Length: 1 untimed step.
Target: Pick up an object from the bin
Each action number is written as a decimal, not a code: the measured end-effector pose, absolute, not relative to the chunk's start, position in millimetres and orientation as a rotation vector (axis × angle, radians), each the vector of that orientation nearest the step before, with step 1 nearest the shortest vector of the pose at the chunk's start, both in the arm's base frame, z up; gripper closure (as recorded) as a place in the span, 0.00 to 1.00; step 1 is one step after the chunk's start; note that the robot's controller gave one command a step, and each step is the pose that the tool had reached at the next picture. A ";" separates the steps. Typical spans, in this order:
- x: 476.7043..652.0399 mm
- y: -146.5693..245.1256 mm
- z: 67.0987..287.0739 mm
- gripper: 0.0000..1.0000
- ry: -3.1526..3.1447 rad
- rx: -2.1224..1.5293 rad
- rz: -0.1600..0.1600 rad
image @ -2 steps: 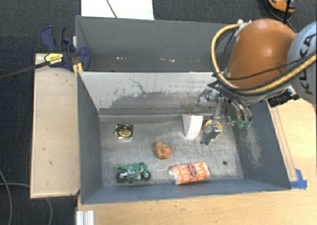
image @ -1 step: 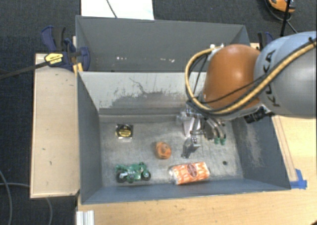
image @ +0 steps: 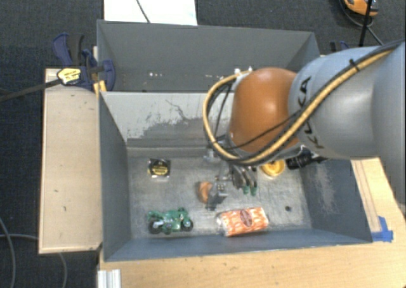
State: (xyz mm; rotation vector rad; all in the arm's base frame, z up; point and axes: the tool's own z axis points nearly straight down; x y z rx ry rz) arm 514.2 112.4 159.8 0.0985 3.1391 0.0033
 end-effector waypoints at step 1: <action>535.9 95.0 139.9 0.00 3.127 -0.224 0.002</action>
Offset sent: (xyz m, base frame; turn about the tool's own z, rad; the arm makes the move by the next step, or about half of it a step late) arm 0.0181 -0.0208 -0.0898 -0.0127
